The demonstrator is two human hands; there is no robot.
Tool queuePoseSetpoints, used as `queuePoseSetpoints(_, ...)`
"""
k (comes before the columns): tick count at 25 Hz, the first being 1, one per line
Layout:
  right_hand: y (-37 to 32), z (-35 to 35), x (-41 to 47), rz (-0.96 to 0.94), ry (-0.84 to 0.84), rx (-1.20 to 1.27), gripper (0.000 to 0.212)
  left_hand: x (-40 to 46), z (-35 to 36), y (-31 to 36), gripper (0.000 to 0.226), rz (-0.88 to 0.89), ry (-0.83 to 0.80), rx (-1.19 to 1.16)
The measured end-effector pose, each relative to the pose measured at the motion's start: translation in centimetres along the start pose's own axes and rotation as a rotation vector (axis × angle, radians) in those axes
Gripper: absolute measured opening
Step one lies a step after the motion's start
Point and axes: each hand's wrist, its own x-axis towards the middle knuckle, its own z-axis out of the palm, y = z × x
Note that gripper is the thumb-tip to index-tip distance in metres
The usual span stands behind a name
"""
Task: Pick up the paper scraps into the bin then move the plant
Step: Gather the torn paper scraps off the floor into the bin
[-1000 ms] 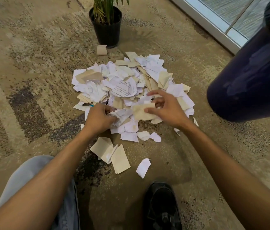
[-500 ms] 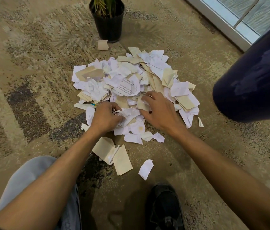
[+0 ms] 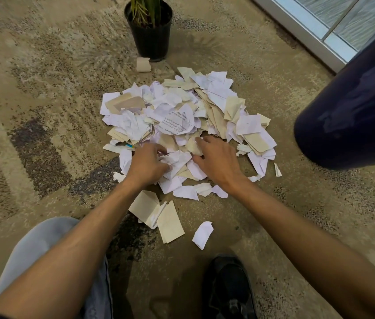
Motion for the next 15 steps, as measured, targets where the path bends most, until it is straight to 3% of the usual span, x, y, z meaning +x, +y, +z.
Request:
queuePoseSetpoints(3, 0.9, -0.2, -0.3, -0.025, 0.059, 0.089, 0.016, -0.4, -0.3, 0.3, 0.025, -0.039, 0.008, -0.081)
queuePoseSetpoints(5, 2.0, -0.5, -0.9, 0.019, 0.086, 0.264, 0.018, -0.9, -0.9, 0.5, 0.014, -0.036, 0.019, -0.150)
queuePoseSetpoints(9, 3.9, -2.3, -2.4, 0.186, 0.208, 0.660, 0.023, -1.9, -1.9, 1.1, 0.013, -0.047, 0.029, -0.298)
queuePoseSetpoints(12, 4.9, -4.3, -3.8, 0.349, 0.274, 0.815, 0.030, -2.7, -1.9, 2.9, 0.013, -0.065, 0.058, -0.502)
queuePoseSetpoints(15, 5.6, -7.7, -5.0, 0.402, 0.366, 0.937, 0.013, -3.4, -1.3, 6.9, 0.014, -0.016, 0.111, -0.606)
